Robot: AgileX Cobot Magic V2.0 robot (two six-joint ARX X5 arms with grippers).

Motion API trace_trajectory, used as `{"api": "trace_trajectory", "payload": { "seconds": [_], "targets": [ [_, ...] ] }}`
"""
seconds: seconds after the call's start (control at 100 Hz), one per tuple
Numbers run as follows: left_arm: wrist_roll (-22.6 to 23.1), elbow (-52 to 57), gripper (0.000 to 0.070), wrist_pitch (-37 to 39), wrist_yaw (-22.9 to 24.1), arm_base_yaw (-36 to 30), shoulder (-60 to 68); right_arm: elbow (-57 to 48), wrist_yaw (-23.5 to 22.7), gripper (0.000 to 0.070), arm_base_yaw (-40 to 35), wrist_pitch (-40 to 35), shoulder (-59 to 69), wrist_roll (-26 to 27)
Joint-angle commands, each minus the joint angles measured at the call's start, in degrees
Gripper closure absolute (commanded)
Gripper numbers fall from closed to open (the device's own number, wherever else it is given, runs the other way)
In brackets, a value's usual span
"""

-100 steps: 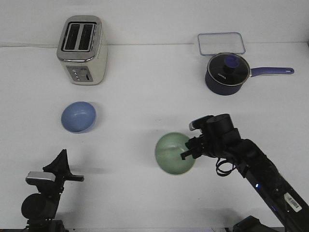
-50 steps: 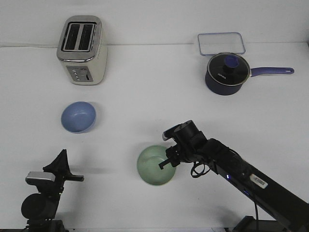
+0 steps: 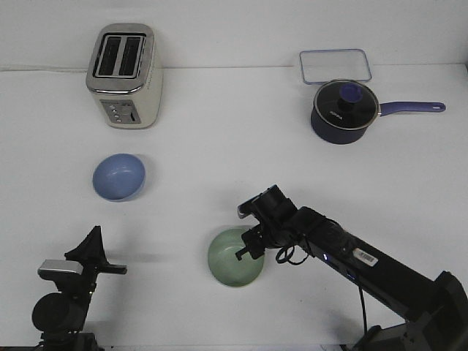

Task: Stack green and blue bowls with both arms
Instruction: 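Carry the green bowl with the right gripper toward the table center and lower it, then open the right gripper and withdraw it from the green bowl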

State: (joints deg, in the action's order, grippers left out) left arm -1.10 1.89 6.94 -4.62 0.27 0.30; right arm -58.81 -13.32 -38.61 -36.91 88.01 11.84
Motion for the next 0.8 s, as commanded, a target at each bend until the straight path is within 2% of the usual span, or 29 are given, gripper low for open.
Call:
{"api": "trace_trajectory", "payload": {
  "seconds": [0.0, 0.21, 0.37, 0.46, 0.59, 0.71, 0.79],
  "targets": [
    [-4.8, -1.0, 0.0687, 1.1, 0.0, 0.1, -0.1, -0.5, -0.2, 0.0390, -0.5, 0.6, 0.6, -1.2],
    [-16.7, -0.1, 0.0689, 2.5, 0.3, 0.1, -0.1, -0.8, -0.2, 0.0388, 1.7, 1.6, -8.0, -2.3],
    [-22.2, 1.7, 0.0688, 1.6, 0.3, 0.1, -0.1, -0.8, -0.1, 0.0388, 5.8, 5.1, -19.0, -2.7],
    [-22.6, 3.8, 0.0688, -0.8, 0.3, 0.1, 0.1, -0.7, 0.9, 0.0388, 8.3, 6.9, -25.0, -3.4],
    [-22.6, 8.6, 0.0687, -5.7, 0.8, 0.1, 2.0, 1.5, 7.5, 0.0388, 10.1, 9.2, -33.9, -4.4],
    [-21.8, 15.1, 0.0687, -10.9, 4.7, 0.1, 7.4, 11.1, 10.0, 0.0388, 10.1, 16.3, -44.2, -4.3],
    [-19.0, 20.2, 0.0687, -13.9, 6.7, 0.1, 13.1, 18.6, 10.6, 0.0389, 10.1, 21.0, -51.1, -3.5]
  ]
}}
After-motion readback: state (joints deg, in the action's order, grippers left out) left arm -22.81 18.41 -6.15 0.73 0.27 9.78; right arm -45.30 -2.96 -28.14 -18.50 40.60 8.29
